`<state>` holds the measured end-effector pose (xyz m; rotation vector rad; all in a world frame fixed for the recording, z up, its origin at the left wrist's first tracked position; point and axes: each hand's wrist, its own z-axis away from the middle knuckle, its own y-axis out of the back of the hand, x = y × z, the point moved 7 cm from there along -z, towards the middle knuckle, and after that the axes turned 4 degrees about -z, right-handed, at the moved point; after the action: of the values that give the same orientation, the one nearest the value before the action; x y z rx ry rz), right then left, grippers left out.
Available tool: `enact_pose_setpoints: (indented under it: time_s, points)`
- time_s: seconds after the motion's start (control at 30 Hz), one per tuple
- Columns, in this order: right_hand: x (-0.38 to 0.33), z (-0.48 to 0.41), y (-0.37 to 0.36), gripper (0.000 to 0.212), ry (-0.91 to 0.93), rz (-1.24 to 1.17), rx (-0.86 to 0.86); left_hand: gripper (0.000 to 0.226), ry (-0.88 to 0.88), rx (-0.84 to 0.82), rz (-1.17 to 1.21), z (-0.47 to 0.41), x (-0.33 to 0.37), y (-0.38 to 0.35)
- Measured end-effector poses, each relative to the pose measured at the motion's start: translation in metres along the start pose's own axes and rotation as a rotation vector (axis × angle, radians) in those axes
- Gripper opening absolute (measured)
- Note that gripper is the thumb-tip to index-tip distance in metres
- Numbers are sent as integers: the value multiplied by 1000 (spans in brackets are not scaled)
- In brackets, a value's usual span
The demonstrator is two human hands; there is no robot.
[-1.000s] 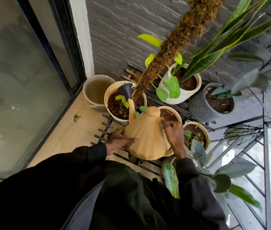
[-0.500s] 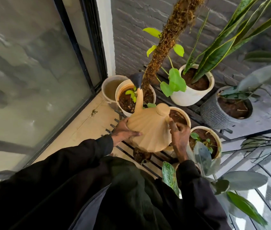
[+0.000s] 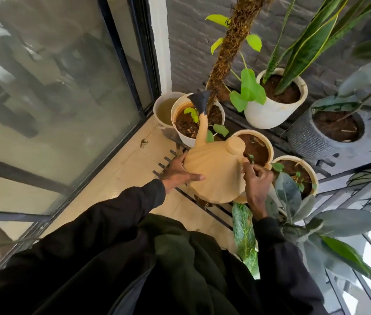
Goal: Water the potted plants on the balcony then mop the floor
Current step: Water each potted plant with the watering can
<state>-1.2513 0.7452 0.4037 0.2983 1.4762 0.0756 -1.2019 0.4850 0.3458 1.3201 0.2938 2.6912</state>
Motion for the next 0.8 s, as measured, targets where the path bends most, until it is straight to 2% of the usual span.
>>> enact_pose_setpoints:
  time_s: [0.13, 0.27, 0.4, 0.57, 0.7, 0.8]
  points:
    - [19, 39, 2, 67, -57, 59, 41, 128, 70, -91, -3, 6, -43, -6]
    - [49, 75, 1, 51, -203, 174, 93, 101, 158, -249, -2, 13, -87, -19]
    - [79, 106, -1, 62, -267, 345, 124, 106, 274, -362, -38, 5, -144, -36]
    - [123, 131, 2, 64, -392, 488, 171, 105, 368, -478, -9, 3, -201, -61]
    - [134, 135, 2, 61, -403, 569, 152, 72, 427, -588, 27, 6, -220, -79]
    - [144, 132, -5, 60, -420, 577, 105, 49, 467, -596, 66, 4, -233, -86]
